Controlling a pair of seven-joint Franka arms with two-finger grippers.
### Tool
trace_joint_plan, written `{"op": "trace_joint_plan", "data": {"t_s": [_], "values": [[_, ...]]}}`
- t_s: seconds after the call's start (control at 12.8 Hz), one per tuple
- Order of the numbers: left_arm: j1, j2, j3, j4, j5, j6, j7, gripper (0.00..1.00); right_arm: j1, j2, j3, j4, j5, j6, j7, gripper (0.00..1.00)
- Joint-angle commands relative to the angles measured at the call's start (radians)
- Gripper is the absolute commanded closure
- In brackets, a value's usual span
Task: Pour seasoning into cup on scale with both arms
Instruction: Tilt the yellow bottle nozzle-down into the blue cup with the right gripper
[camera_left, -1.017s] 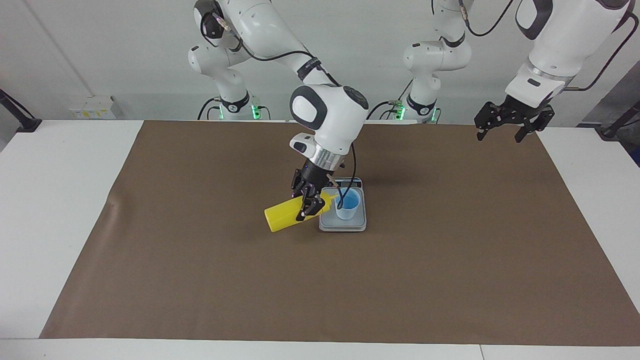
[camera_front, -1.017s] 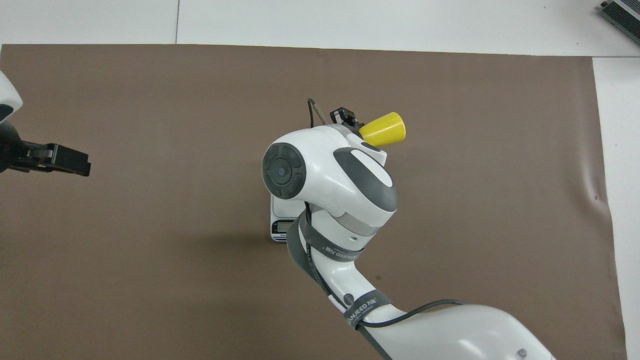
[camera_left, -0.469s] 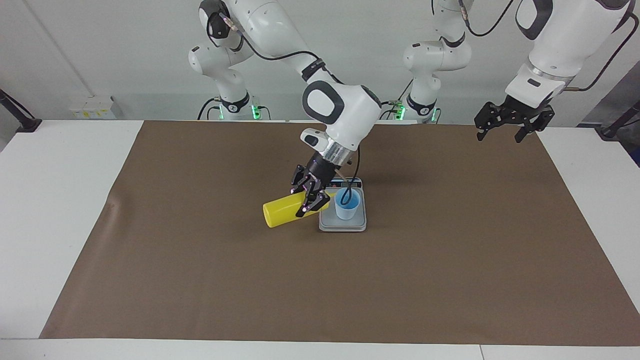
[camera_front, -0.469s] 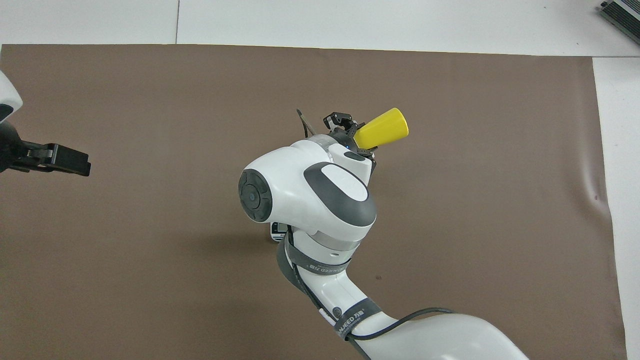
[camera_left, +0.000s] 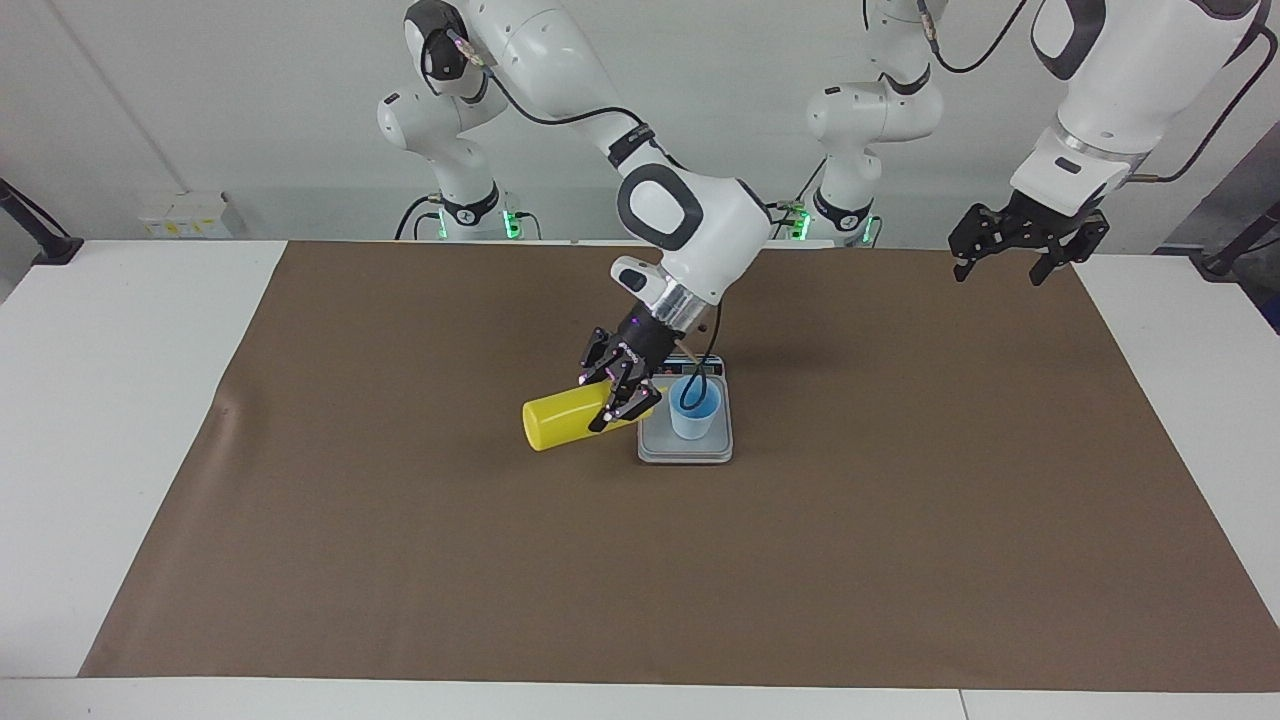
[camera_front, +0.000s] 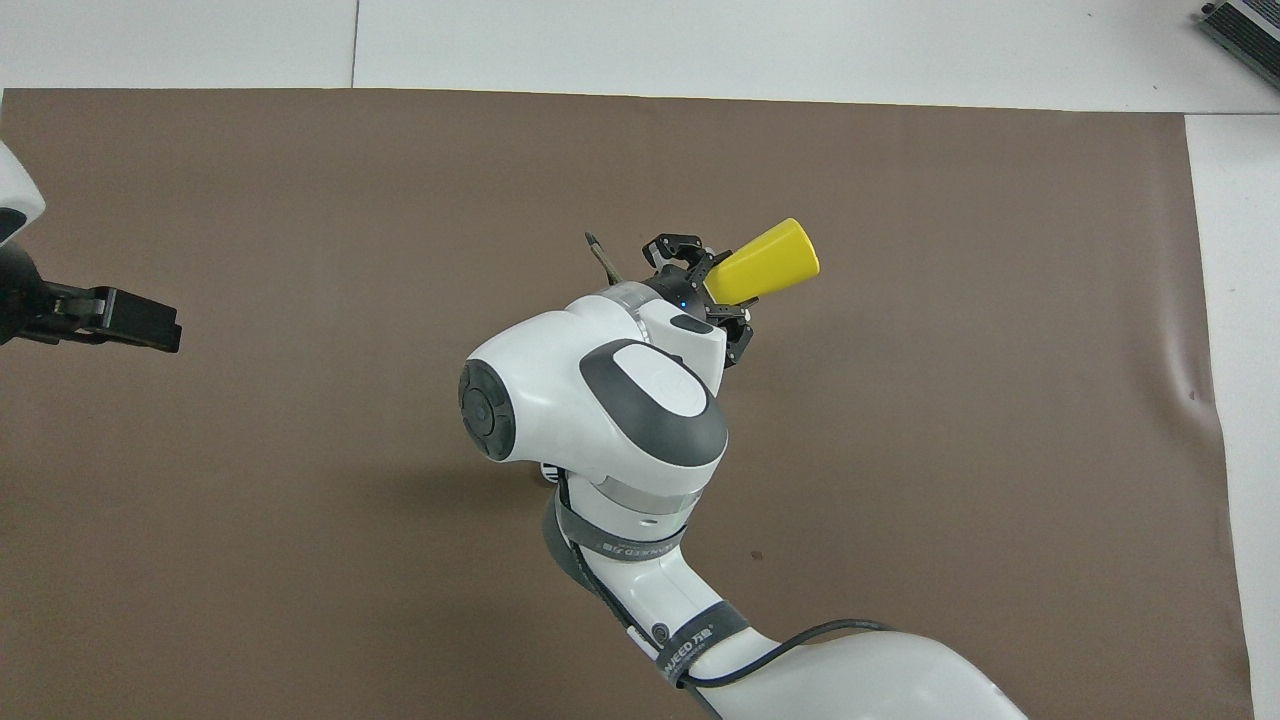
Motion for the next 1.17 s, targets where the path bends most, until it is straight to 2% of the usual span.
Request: {"op": "trace_joint_plan", "data": {"t_s": [0.0, 0.31, 1.1], "values": [[0.013, -0.006, -0.005, -0.005, -0.011, -0.014, 0.005, 0.0, 0.015, 0.011, 0.0, 0.025, -0.035, -0.034, 0.026, 1.0], [0.013, -0.006, -0.005, -0.005, -0.011, -0.012, 0.005, 0.0, 0.018, 0.009, 0.004, 0.018, -0.025, -0.047, 0.028, 1.0], [0.013, -0.006, -0.005, -0.005, -0.011, -0.012, 0.005, 0.0, -0.006, 0.019, 0.004, 0.017, 0.041, 0.025, 0.092, 1.0]]}}
